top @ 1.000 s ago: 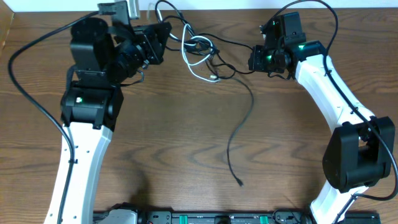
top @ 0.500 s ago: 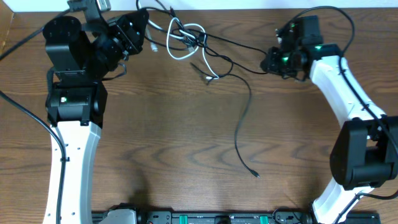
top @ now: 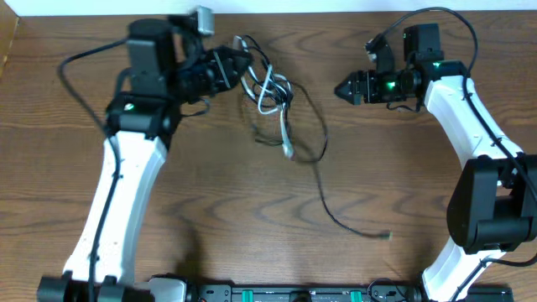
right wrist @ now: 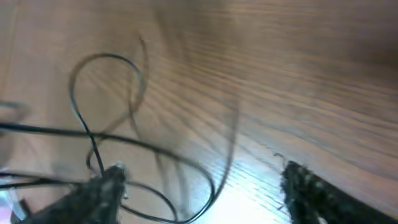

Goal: Untangle cables

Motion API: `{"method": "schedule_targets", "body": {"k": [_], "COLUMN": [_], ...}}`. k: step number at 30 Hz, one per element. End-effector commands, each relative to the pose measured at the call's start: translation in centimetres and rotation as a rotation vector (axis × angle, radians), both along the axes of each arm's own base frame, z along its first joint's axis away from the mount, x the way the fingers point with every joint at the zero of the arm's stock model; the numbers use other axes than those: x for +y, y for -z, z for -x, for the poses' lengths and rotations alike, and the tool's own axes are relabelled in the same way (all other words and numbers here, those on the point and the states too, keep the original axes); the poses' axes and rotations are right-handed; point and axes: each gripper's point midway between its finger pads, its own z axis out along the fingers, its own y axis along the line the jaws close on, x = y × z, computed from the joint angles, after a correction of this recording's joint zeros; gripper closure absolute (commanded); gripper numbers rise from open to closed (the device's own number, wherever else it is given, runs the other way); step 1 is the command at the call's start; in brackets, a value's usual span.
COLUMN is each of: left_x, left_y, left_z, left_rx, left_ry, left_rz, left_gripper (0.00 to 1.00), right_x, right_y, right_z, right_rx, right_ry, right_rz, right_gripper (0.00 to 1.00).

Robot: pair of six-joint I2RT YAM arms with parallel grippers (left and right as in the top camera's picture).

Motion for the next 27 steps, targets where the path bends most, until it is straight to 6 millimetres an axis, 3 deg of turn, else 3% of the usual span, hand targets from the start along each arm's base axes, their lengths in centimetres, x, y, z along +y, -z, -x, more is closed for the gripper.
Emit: {"method": "schedule_targets", "body": {"k": [1, 5, 8, 14, 18, 24, 27], "left_x": [-0.7, -0.7, -0.9, -1.8, -2.0, -2.1, -2.1], "left_y": [-1.3, -1.3, -1.3, -1.2, -1.2, -1.3, -1.3], "left_z": [0.1, 0.0, 0.1, 0.5, 0.6, 0.7, 0.7], "left_rx": [-0.041, -0.042, -0.042, -0.039, -0.038, -0.037, -0.037], "left_ry": [0.051, 0.051, 0.054, 0.076, 0.081, 0.090, 0.090], "left_rz": [0.013, 0.014, 0.016, 0.015, 0.016, 0.021, 0.021], "left_gripper": [0.93, 0.93, 0.93, 0.93, 0.93, 0.92, 0.93], "right_x": [0.8, 2.7, 5.4, 11.1, 13.2, 15.1, 16.3], "right_y": [-4.0, -7.6, -9.0, -9.9, -10.0, -8.9, -8.3], "right_z": [-0.8, -0.4, 0.6, 1.9, 2.0, 2.7, 3.4], "right_rx": [-0.131, -0.233, -0.268, -0.325, -0.341, -0.340, -0.327], "right_ry": [-0.076, -0.174, -0.259, -0.359, -0.354, -0.364, -0.391], "right_rz": [-0.024, -0.111, -0.188, -0.209, -0.190, -0.135, -0.137], "right_gripper": [0.21, 0.32, 0.34, 0.35, 0.37, 0.59, 0.62]}}
